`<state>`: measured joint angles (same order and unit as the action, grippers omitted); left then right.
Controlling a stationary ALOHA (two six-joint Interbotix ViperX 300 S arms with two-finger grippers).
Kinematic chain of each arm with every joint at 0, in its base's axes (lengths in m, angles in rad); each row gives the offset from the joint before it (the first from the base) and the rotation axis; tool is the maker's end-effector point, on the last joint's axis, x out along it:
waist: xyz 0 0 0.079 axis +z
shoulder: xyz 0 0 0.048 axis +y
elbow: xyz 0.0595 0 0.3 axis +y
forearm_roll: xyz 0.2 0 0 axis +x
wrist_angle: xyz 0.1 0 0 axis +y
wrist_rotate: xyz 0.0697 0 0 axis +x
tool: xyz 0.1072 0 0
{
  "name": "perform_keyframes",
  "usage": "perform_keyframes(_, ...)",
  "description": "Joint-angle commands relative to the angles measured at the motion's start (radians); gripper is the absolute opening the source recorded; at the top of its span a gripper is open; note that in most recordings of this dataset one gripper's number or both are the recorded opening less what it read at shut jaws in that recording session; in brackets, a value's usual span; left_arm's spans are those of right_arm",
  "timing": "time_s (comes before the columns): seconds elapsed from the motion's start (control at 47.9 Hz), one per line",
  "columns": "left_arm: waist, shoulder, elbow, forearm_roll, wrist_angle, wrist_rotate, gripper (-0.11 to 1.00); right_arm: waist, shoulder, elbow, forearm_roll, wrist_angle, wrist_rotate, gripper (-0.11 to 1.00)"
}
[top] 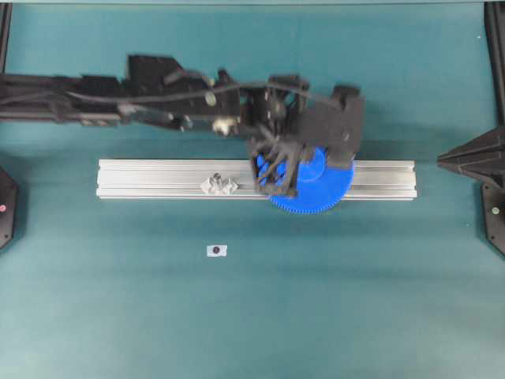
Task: Insert the large gear onto the shaft.
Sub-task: 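Push the gear down onto the shaft and open the left gripper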
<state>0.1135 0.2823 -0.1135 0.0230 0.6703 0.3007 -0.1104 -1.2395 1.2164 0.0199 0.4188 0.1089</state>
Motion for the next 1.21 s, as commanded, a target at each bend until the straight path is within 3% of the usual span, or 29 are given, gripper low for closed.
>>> perform_keyframes(0.0,0.003,-0.086,-0.086,0.0,0.054,0.012,0.01,-0.003,0.008,-0.012,0.0,-0.009,0.008,0.12)
perform_keyframes(0.188,0.0,-0.1,-0.123,0.0,0.121,0.075,0.01,-0.003,0.008,-0.011,0.0,-0.011,0.008,0.12)
perform_keyframes(0.396,0.002,-0.067,-0.074,0.0,0.114,0.077,0.01,-0.003,0.008,-0.011,0.0,-0.015,0.008,0.12)
perform_keyframes(0.584,0.006,-0.021,0.083,0.0,-0.06,0.066,0.01,-0.003,0.008,-0.012,0.0,-0.018,0.008,0.12)
perform_keyframes(0.688,0.0,-0.025,0.117,-0.002,-0.147,0.041,0.01,-0.003,0.006,-0.015,0.0,-0.018,0.008,0.12)
perform_keyframes(0.876,0.012,-0.052,0.101,0.0,-0.156,0.015,0.01,-0.003,0.006,-0.014,0.0,-0.018,0.008,0.12)
perform_keyframes(1.189,0.008,-0.175,-0.048,-0.002,-0.152,0.037,0.01,-0.003,0.006,-0.014,0.0,-0.018,0.008,0.12)
